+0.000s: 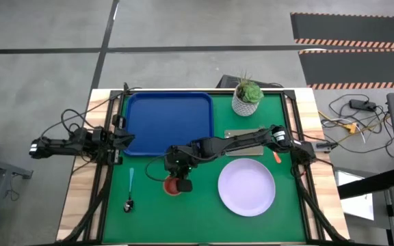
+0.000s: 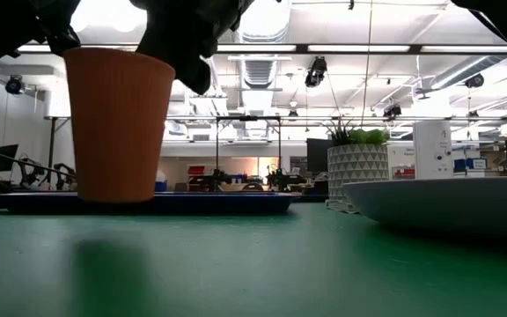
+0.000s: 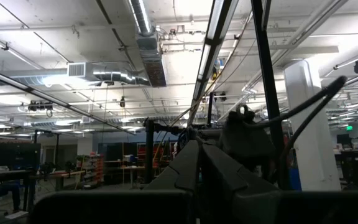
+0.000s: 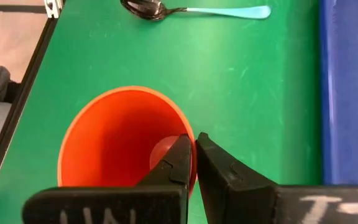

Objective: Pick and place plate/cup/fork/spoon on tray
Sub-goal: Put the orange cup to the top right side of the dark blue tray

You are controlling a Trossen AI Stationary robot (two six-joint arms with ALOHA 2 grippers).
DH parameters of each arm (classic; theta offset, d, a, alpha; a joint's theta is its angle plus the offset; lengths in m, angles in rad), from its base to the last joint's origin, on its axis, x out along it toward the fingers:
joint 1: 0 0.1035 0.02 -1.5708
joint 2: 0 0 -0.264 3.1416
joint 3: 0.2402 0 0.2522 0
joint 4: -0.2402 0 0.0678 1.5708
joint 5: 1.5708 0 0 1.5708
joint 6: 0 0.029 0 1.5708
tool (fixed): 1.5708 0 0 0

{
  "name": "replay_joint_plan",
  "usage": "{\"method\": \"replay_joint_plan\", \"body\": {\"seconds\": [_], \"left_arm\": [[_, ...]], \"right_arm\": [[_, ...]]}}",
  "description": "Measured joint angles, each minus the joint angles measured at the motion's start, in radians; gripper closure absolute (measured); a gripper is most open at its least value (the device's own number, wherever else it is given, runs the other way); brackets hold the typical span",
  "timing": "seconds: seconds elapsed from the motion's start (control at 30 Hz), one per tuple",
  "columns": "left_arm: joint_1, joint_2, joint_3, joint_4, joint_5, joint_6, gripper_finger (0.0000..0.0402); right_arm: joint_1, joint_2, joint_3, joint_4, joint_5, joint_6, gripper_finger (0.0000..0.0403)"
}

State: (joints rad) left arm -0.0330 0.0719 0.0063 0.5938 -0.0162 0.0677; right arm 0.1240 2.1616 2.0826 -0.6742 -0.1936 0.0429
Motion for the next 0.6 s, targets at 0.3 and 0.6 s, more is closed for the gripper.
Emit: {"method": "replay_joint_plan", "body": {"seconds": [0.3, 0.6], "left_arm": [[0.0, 0.0, 0.0, 0.002, 0.0, 0.0, 0.0402], [0.0, 0.0, 0.0, 0.006, 0.0, 0.0, 0.0402]], "right_arm": [[-0.044, -0.002, 0.104, -0.141, -0.001, -0.11, 0.0394], [-0.148, -0.012, 0.171, -0.246, 0.0, -0.176, 0.0394]]}}
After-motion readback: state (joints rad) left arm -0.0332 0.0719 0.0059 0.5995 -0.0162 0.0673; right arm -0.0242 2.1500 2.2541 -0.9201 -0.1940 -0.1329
